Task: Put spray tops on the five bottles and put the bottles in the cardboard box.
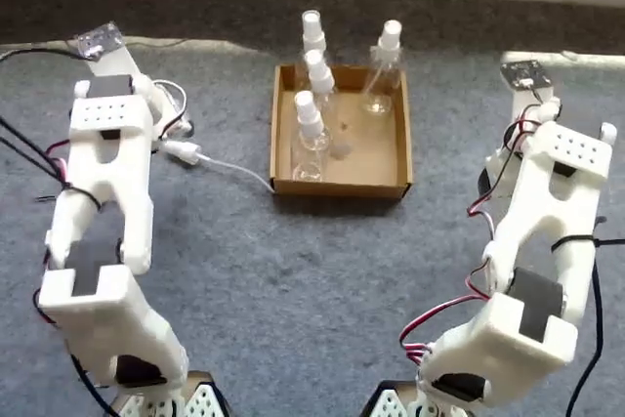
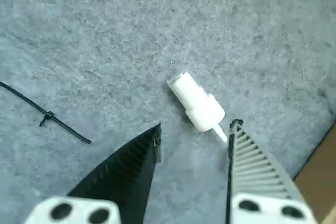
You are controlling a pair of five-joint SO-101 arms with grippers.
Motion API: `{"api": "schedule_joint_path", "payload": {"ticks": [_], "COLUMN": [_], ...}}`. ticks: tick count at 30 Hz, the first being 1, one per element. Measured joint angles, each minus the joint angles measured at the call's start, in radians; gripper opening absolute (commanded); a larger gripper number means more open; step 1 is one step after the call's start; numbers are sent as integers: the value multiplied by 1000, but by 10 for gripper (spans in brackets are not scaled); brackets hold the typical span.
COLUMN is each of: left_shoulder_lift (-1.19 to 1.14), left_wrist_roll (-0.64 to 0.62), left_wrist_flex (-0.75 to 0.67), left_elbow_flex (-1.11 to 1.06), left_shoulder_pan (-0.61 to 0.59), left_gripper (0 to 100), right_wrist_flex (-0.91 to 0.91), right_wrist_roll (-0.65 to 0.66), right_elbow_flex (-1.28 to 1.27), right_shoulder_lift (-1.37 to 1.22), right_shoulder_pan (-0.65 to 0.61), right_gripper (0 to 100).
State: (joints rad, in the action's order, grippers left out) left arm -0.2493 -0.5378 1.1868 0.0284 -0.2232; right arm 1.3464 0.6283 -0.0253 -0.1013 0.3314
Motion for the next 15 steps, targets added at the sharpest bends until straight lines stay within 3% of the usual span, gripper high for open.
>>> {"api": "schedule_joint_path", "payload": {"ticks": [11, 15], "left_shoulder_lift": [-373, -399], "left_wrist_roll": [-203, -210], "left_wrist_flex": [9, 9], "left_elbow_flex": [235, 253], "left_shoulder_pan": [6, 31], "left_gripper": [192, 25], "right_wrist_flex": [0, 0], "right_wrist_roll": [63, 63], "right_elbow_flex": [-86, -86], "right_shoulder_lift": [127, 132], "right_shoulder_pan": [0, 0], "right_gripper": [5, 5]}}
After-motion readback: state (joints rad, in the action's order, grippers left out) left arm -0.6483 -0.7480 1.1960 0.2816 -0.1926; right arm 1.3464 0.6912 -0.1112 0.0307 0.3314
